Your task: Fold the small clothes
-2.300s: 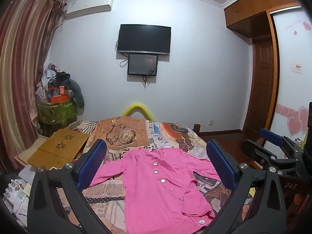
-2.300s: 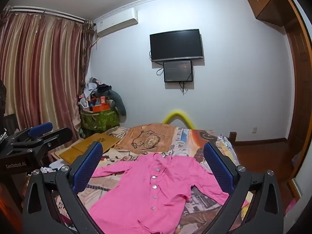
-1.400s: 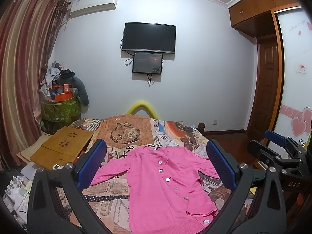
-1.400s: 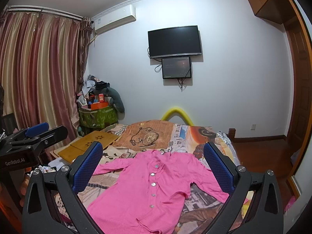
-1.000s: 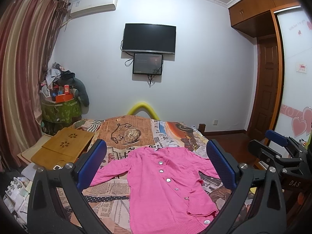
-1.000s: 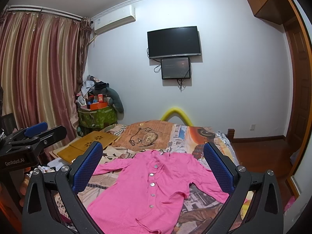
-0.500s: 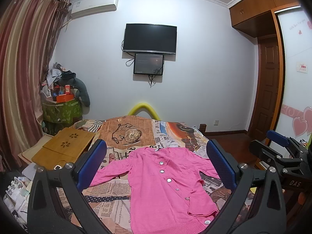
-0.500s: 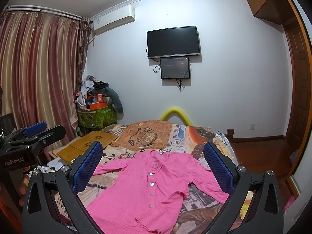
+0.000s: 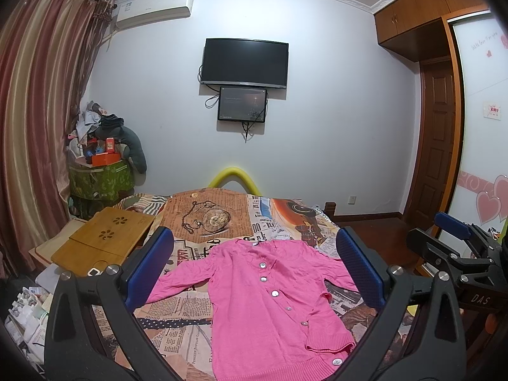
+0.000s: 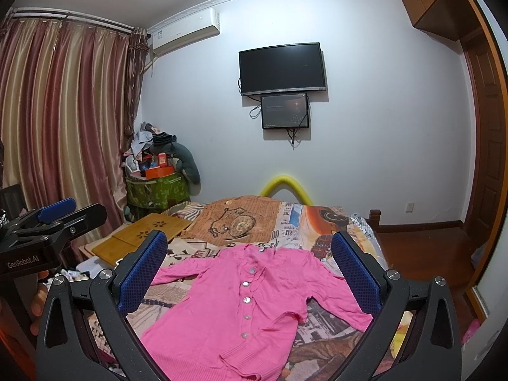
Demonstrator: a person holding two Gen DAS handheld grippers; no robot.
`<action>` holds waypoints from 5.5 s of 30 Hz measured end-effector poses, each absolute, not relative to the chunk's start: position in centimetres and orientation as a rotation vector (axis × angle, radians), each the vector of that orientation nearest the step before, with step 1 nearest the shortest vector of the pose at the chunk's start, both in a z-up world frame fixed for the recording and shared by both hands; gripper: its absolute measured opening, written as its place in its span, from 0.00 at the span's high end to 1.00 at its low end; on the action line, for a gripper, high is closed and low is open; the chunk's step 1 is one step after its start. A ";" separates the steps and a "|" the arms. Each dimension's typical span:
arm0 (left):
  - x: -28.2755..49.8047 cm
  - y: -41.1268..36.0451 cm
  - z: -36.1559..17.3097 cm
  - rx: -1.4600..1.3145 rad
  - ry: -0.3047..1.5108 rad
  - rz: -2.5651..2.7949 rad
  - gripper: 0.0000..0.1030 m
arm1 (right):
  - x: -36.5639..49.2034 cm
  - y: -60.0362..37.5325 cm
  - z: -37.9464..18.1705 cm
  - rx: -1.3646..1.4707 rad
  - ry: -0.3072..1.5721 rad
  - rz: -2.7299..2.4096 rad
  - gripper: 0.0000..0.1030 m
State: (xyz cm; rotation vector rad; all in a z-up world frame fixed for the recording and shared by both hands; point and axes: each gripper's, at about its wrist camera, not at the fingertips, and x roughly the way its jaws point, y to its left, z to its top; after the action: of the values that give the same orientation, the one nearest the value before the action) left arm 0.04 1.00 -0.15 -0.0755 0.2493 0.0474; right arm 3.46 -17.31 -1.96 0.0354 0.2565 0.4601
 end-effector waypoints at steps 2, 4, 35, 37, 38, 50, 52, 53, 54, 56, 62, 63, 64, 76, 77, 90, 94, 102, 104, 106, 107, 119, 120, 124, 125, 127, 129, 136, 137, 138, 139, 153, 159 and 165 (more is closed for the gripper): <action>0.0 1.0 -0.1 -0.076 0.249 0.048 0.00 | 3.5 -17.4 -2.0 0.035 0.258 0.460 0.00; 0.1 0.9 -0.2 -0.075 0.249 0.049 0.00 | 3.5 -17.4 -2.0 0.035 0.258 0.461 0.00; 6.6 5.7 -4.2 -0.135 0.391 0.150 0.00 | 8.1 -18.0 -5.5 0.037 0.393 0.414 0.00; 8.1 7.4 -5.4 -0.151 0.436 0.193 0.00 | 9.5 -18.3 -6.8 0.041 0.435 0.400 0.00; 8.9 8.3 -6.2 -0.158 0.465 0.212 0.00 | 10.0 -18.5 -7.3 0.044 0.451 0.394 0.00; 15.4 19.2 -17.8 -0.264 0.769 0.391 0.00 | 15.1 -20.2 -10.8 0.027 0.605 0.344 0.01; 16.2 20.9 -19.8 -0.316 0.832 0.403 0.00 | 16.1 -20.5 -11.8 0.012 0.634 0.327 0.01; 16.5 21.5 -20.5 -0.341 0.858 0.404 0.00 | 16.5 -20.7 -12.0 0.010 0.642 0.325 0.01; 16.7 22.4 -21.4 -0.375 0.884 0.401 0.00 | 17.2 -20.9 -12.5 0.007 0.657 0.321 0.01; 16.9 23.8 -22.8 -0.448 0.925 0.387 0.00 | 18.1 -21.1 -13.2 0.003 0.676 0.311 0.02; 16.8 26.5 -25.8 -0.634 0.997 0.399 0.05 | 21.0 -21.7 -15.4 0.007 0.743 0.298 0.09; 16.6 27.1 -26.2 -0.661 1.003 0.404 0.05 | 21.4 -21.8 -15.7 0.006 0.753 0.300 0.10; 16.5 27.4 -26.6 -0.686 1.008 0.407 0.07 | 21.8 -21.9 -15.9 0.006 0.762 0.302 0.10; 20.1 30.2 -28.9 -0.718 1.057 0.448 0.57 | 27.0 -21.2 -18.1 0.014 0.830 0.368 0.20; 20.5 30.2 -28.9 -0.687 1.068 0.466 0.73 | 27.3 -21.0 -18.0 0.008 0.830 0.376 0.20; 21.5 31.8 -27.2 -0.420 1.057 0.631 0.91 | 34.1 -17.5 -17.4 -0.129 0.837 0.474 0.20; 21.9 31.4 -25.7 -0.339 1.053 0.620 0.66 | 37.2 -16.1 -18.6 -0.204 0.863 0.478 0.24; 26.7 26.5 -22.0 -0.199 0.963 0.419 0.29 | 42.5 -13.3 -20.9 -0.234 0.933 0.506 0.41; 29.0 25.1 -22.0 -0.180 0.962 0.373 0.26 | 43.1 -12.5 -21.4 -0.267 0.939 0.498 0.42; 31.7 23.5 -22.4 -0.155 0.968 0.317 0.26 | 43.5 -11.8 -22.3 -0.316 0.942 0.470 0.48; 33.1 22.5 -22.9 -0.141 0.976 0.295 0.26 | 43.6 -11.5 -22.8 -0.340 0.941 0.464 0.51; 45.0 14.5 -28.0 -0.103 1.112 0.126 0.25 | 43.4 -10.3 -22.4 -0.494 0.834 0.528 0.93; 45.6 14.2 -28.0 -0.094 1.110 0.129 0.25 | 43.7 -10.4 -22.1 -0.505 0.811 0.512 0.93; 47.4 13.9 -28.7 -0.072 1.140 0.159 0.25 | 45.8 -11.1 -21.1 -0.521 0.781 0.454 0.93; 47.8 13.8 -28.9 -0.058 1.149 0.166 0.25 | 46.4 -11.2 -20.9 -0.527 0.776 0.437 0.93; 48.7 13.7 -29.2 -0.035 1.145 0.184 0.25 | 47.9 -11.6 -20.6 -0.521 0.774 0.405 0.93; 49.5 13.8 -29.3 -0.019 1.140 0.206 0.25 | 49.0 -11.8 -20.5 -0.511 0.772 0.373 0.93; 50.1 14.8 -29.3 0.049 1.120 0.295 0.21 | 48.8 -11.8 -21.0 -0.459 0.854 0.395 0.89; 49.7 15.0 -29.0 0.047 1.118 0.290 0.21 | 48.1 -11.7 -20.7 -0.462 0.846 0.411 0.86; 49.1 15.2 -28.5 0.042 1.107 0.287 0.21 | 47.3 -11.7 -20.3 -0.464 0.837 0.427 0.83; 48.5 15.3 -28.1 0.040 1.098 0.285 0.21 | 46.6 -11.7 -19.9 -0.463 0.830 0.441 0.75; 29.7 25.0 -19.9 -0.115 0.999 0.360 0.21 | 34.7 -9.9 -12.4 -0.229 0.745 0.718 0.44; 23.1 30.9 -21.3 -0.273 1.052 0.451 0.21 | 30.9 -8.5 -13.7 -0.207 0.803 0.761 0.43; 20.4 32.0 -24.8 -0.400 1.122 0.408 0.23 | 28.9 -6.6 -15.5 -0.233 0.883 0.786 0.43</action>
State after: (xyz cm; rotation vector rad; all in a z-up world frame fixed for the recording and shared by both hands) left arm 20.36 31.99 -24.85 -0.3997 1.1217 0.4076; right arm 28.94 -6.63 -15.52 -0.2334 0.8829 0.7858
